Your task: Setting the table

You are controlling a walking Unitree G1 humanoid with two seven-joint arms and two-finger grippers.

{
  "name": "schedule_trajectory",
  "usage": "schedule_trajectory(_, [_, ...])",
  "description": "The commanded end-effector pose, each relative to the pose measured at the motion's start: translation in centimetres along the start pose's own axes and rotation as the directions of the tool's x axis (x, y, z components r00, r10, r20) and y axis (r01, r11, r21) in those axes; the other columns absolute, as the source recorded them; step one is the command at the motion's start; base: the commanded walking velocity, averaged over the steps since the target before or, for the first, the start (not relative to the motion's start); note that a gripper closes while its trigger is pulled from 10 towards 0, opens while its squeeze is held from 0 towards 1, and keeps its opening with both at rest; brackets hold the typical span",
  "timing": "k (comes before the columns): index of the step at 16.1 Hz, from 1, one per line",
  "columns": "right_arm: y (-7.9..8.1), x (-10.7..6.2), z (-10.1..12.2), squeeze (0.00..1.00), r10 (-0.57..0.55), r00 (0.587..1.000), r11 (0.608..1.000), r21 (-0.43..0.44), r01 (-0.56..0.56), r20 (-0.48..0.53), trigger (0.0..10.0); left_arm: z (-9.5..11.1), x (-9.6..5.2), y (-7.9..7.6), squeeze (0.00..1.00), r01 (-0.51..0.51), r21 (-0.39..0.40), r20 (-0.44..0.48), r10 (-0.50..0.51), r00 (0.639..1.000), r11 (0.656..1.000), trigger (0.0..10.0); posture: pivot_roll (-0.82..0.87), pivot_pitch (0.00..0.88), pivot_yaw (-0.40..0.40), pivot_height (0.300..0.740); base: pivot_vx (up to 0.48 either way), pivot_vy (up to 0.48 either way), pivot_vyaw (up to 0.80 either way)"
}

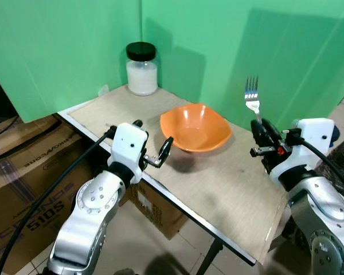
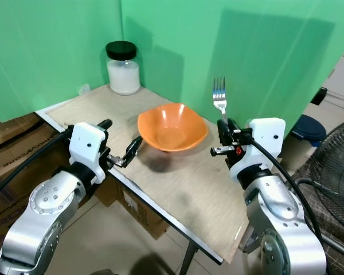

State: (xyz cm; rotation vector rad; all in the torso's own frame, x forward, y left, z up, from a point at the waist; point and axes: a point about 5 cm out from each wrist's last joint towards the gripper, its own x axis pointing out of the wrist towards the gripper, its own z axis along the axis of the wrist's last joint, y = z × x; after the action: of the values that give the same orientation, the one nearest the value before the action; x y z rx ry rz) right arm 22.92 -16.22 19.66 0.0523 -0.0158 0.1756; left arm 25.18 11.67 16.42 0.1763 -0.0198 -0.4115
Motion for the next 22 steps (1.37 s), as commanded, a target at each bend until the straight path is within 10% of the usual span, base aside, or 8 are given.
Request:
schedule_trajectory(1, [0.1, -0.2, 0.1, 0.0, -0.025, 1.0, 0.999, -0.037, 0.026, 0.01, 10.0, -0.2, -0.3, 0.6, 0.0, -0.05, 0.012, -0.004, 0.05, 0.999, 0.999, 10.0, 0.02, 0.0, -0.036, 0.74, 0.0, 0.0, -0.4])
schedule_trajectory(9, [0.0, -0.7, 0.0, 0.0, -0.066, 0.996, 0.998, -0.013, 0.067, 0.053, 10.0, 0.5, -0.2, 1.5, 0.0, -0.215, -0.018, 0.076, 0.216, 0.974, 0.976, 10.0, 0.03, 0.0, -0.043, 0.74, 0.0, 0.0, -0.8])
schedule_trajectory(13, [0.1, -1.2, -0.7, 0.0, -0.108, 0.994, 0.994, 0.029, 0.108, 0.006, 10.0, 0.5, -0.4, 0.2, 0.0, -0.068, -0.025, 0.038, 0.069, 0.997, 0.997, 10.0, 0.03, 0.0, -0.035, 0.74, 0.0, 0.0, -0.8])
schedule_trajectory(22, [-0.2, -1.5, -1.9, 0.0, -0.159, 0.987, 0.987, 0.035, 0.159, -0.008, 10.0, -0.1, -0.4, 1.9, 0.0, -0.118, 0.07, 0.001, 0.118, 0.993, 0.991, 10.0, 0.04, 0.0, -0.024, 0.74, 0.0, 0.0, -0.8])
